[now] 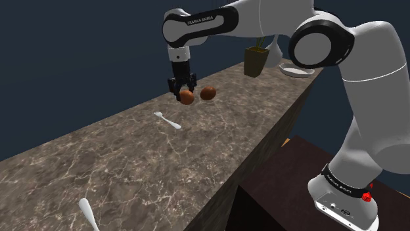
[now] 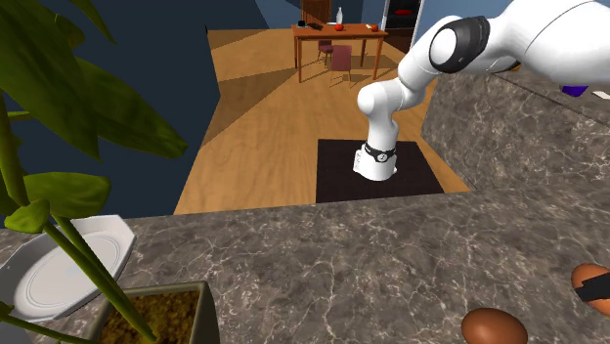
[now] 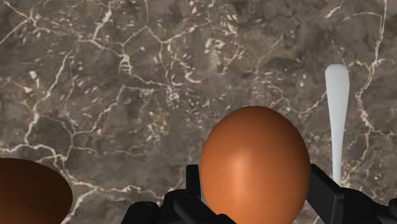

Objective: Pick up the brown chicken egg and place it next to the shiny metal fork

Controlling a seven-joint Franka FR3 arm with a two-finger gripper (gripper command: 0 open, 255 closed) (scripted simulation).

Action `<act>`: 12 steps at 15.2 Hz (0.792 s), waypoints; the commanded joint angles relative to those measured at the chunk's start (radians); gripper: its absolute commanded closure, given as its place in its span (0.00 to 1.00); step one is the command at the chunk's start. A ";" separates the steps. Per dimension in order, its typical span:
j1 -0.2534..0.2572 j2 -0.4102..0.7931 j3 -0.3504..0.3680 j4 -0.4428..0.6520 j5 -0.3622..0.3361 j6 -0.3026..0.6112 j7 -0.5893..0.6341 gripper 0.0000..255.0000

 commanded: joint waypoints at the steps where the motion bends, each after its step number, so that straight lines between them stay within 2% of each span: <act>1: 0.001 0.006 0.000 -0.019 0.001 0.025 -0.003 1.00; 9: 0.004 0.031 0.003 -0.086 0.007 0.116 -0.015 1.00; 12: 0.004 0.032 0.003 -0.086 0.007 0.118 -0.015 1.00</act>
